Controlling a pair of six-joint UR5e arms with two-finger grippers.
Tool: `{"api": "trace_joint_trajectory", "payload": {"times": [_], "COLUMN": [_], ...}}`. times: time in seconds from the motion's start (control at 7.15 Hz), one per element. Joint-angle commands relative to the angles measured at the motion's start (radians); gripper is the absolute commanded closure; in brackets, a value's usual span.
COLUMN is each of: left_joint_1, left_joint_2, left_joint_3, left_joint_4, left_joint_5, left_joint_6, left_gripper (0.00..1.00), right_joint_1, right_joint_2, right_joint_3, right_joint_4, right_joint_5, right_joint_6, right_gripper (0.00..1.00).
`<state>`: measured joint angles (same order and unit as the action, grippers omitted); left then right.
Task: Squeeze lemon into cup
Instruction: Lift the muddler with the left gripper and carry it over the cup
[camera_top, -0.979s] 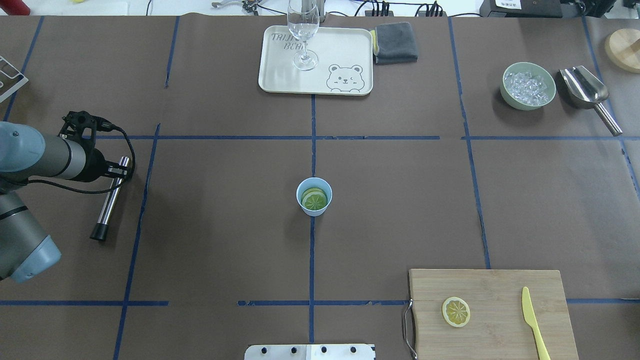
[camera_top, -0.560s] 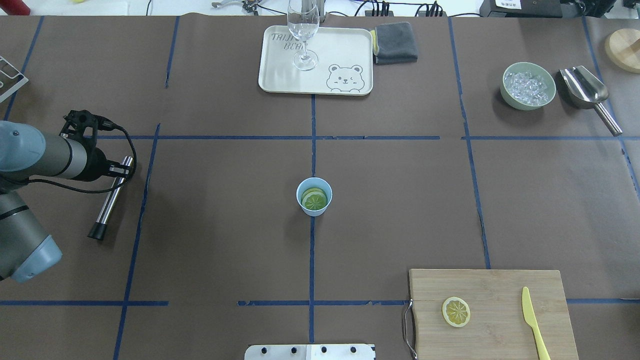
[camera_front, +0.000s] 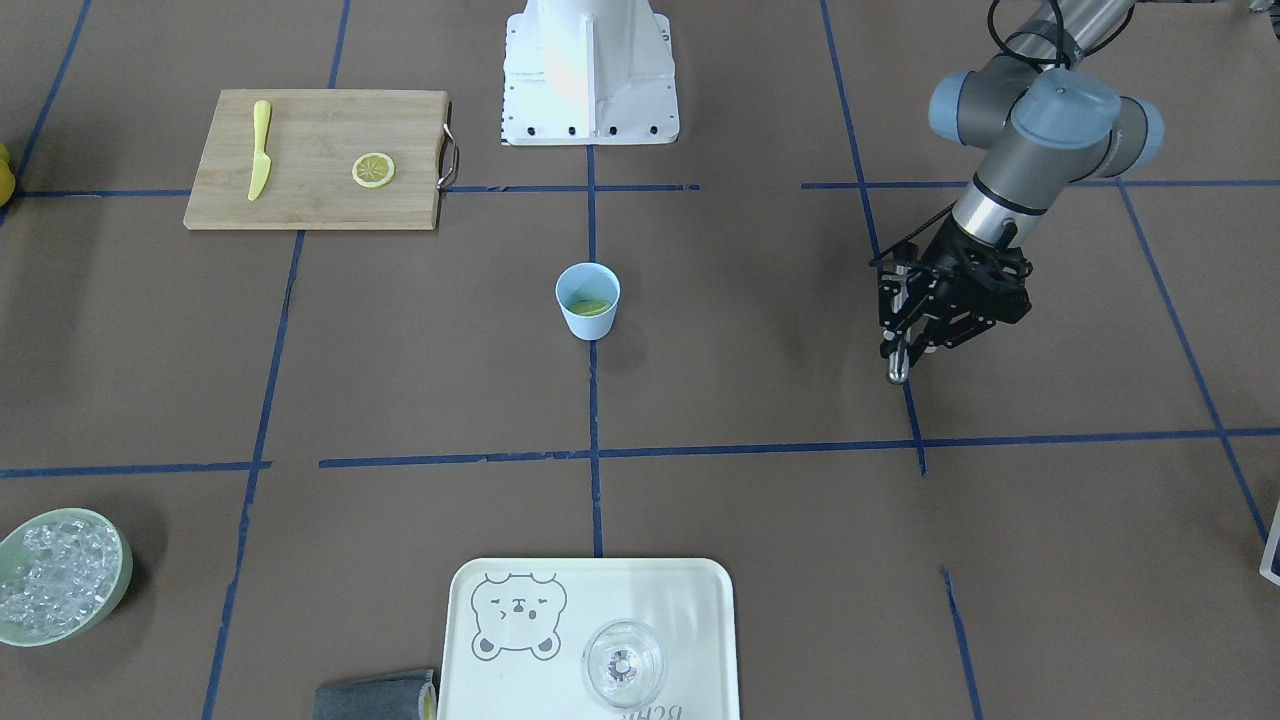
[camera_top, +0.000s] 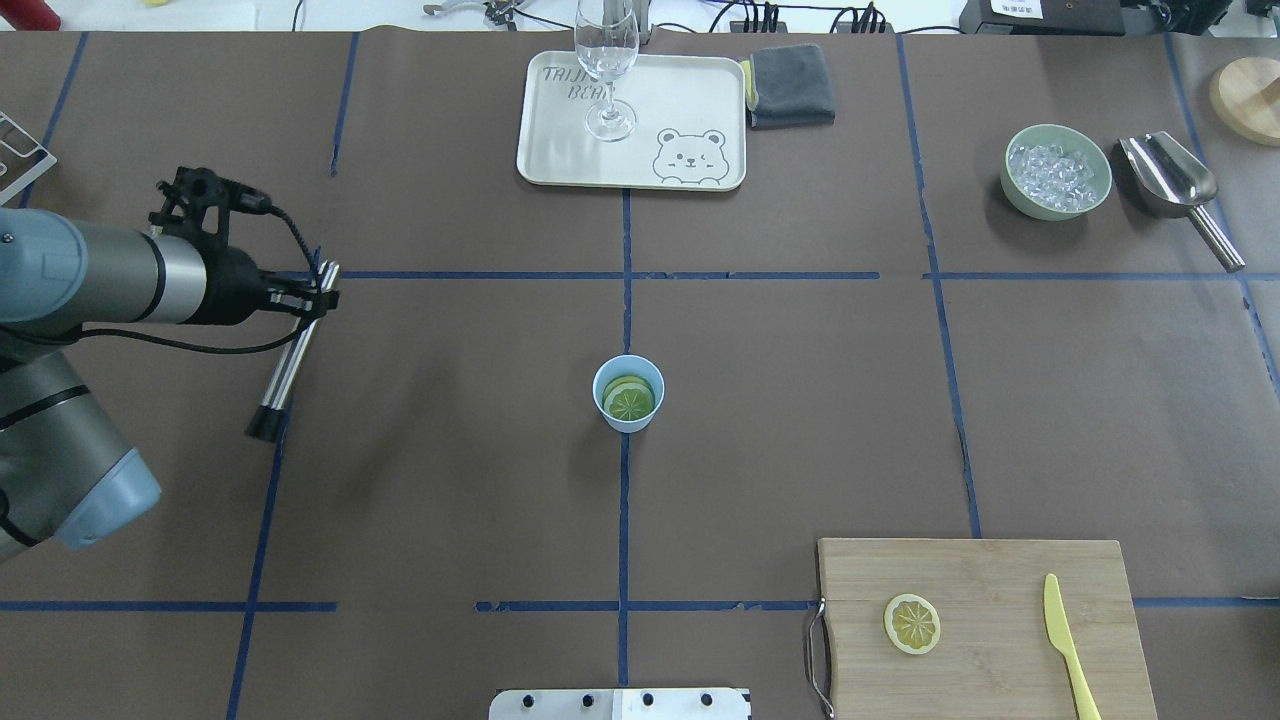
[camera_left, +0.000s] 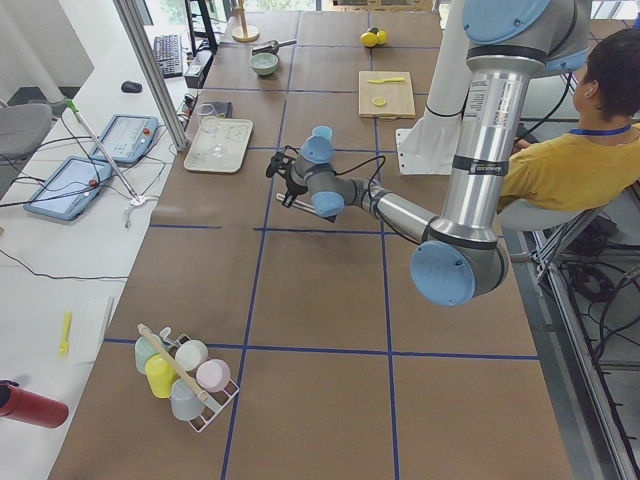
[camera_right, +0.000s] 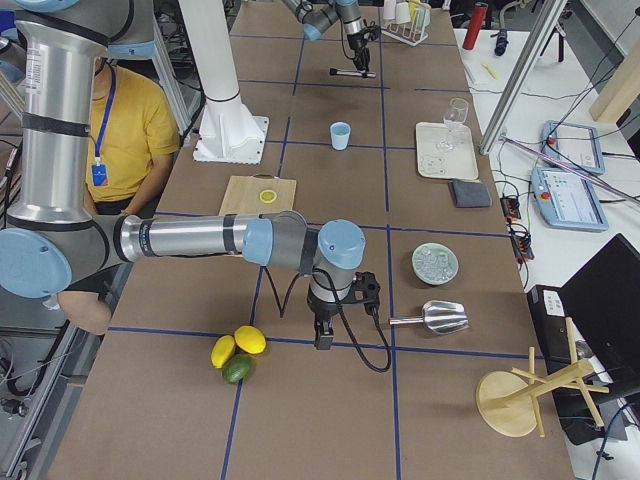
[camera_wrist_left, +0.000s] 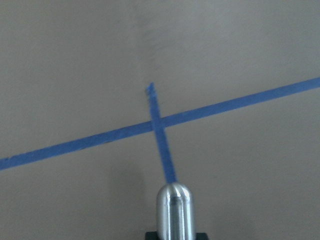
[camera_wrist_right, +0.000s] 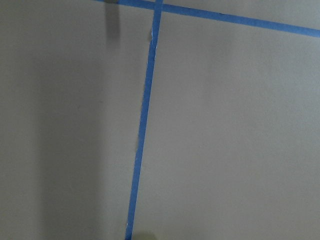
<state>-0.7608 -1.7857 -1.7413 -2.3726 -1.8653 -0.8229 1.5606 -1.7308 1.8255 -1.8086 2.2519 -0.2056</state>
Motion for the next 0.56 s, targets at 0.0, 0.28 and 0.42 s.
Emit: {"api": "trace_joint_trajectory", "payload": {"times": [0.0,0.28,0.42], "left_joint_1": [0.001,0.012,0.018], "left_joint_2": [-0.133,-0.206,-0.281], "left_joint_3": [-0.003,0.006,0.011], "left_joint_4": [-0.281,-0.448,-0.448], "left_joint_5": [-0.006,0.008,0.044], "left_joint_6": [-0.002,0.004,0.004], "left_gripper": [1.00,1.00,1.00], "right_joint_1": [0.004,0.012,0.015], "right_joint_2": [-0.001,-0.003,-0.003], "right_joint_3": [-0.002,-0.002,-0.002], "right_joint_4": [0.000,0.000,0.000], "right_joint_5": [0.000,0.000,0.000], "right_joint_6": [0.000,0.000,0.000], "right_gripper": [0.00,0.00,0.00]}}
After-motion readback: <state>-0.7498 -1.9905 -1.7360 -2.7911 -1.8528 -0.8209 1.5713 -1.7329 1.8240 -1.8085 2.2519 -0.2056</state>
